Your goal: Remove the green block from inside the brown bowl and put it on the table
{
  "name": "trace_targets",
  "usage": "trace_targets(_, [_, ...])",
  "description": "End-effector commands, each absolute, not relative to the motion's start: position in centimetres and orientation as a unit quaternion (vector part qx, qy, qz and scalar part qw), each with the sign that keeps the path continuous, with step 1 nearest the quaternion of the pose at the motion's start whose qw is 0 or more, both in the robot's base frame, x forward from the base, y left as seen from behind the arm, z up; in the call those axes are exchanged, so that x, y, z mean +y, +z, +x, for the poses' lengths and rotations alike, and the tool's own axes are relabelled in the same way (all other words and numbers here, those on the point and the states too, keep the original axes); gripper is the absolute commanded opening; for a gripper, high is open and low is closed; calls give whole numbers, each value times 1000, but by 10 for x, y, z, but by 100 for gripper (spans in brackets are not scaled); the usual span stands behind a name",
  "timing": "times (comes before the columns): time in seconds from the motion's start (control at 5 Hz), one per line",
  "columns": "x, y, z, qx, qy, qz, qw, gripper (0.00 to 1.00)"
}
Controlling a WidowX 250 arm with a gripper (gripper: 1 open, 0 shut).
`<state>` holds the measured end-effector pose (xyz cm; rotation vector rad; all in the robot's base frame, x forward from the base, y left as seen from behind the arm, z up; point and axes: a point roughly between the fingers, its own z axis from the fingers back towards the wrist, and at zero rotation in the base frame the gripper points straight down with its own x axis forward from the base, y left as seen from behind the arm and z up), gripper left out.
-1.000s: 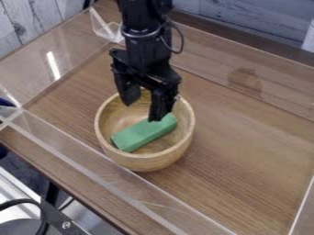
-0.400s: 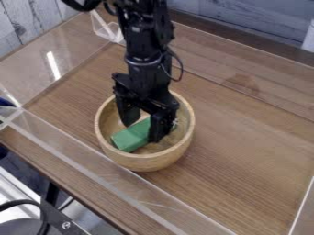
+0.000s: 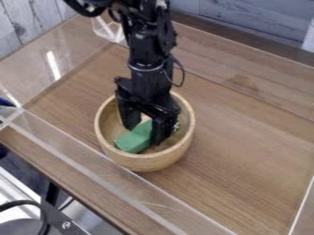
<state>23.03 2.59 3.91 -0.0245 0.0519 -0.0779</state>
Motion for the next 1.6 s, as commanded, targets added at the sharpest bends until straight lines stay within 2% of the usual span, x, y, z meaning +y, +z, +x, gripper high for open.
trace_targets(0.0, [26,42,238,10,-43,-8,999,100])
trace_targets(1.4, [27,43,248,1,-38,-13,999,100])
